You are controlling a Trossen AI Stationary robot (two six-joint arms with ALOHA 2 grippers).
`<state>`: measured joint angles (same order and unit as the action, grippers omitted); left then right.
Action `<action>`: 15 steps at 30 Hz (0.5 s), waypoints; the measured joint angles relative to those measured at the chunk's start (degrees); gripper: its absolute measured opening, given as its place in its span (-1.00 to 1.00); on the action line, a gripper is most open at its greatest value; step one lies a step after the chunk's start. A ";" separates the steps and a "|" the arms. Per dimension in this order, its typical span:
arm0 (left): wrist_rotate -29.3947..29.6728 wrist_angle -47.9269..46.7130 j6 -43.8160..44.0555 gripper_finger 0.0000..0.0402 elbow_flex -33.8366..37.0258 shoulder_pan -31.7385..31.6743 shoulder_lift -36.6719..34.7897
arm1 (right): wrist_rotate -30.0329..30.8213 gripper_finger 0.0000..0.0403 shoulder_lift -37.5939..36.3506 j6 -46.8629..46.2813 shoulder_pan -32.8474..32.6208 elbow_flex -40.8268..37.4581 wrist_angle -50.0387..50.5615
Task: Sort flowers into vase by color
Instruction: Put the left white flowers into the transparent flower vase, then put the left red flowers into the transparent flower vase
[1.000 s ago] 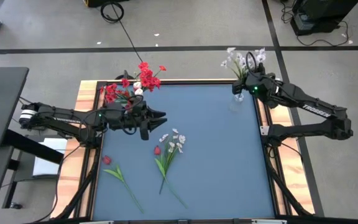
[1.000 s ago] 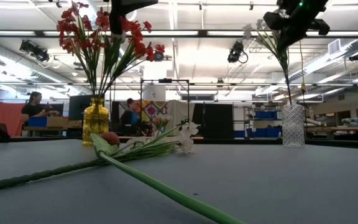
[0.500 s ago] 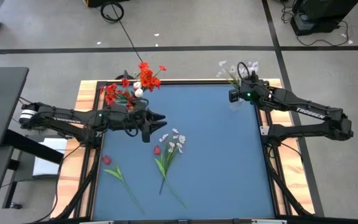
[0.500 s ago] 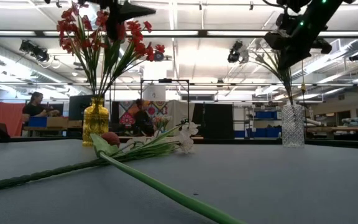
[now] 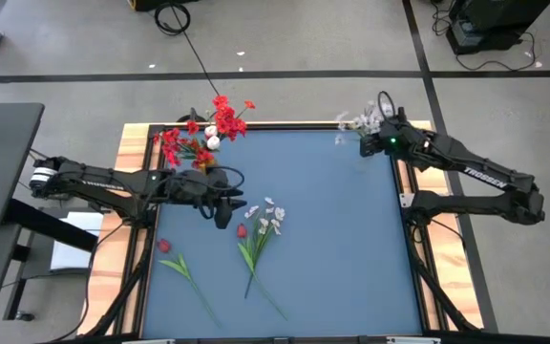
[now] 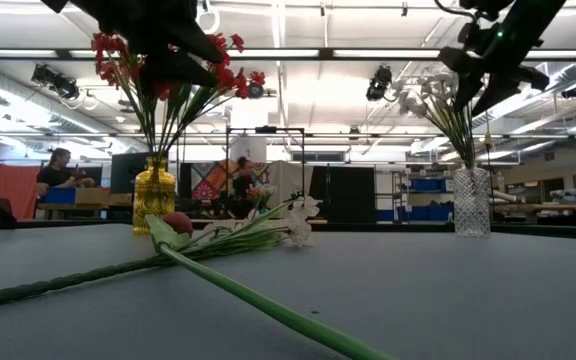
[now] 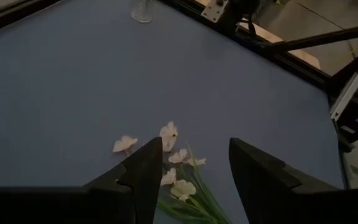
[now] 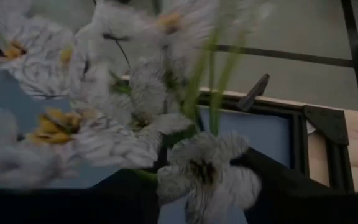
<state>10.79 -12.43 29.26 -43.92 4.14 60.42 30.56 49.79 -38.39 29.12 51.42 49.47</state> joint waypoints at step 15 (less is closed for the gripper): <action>-0.14 -28.78 31.01 -0.18 0.02 8.25 -0.07 | 0.84 0.02 -8.46 0.80 -0.26 15.16 -1.71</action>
<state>10.64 -41.21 60.27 -43.90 12.39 60.36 31.40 41.33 -37.59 28.86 66.58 47.76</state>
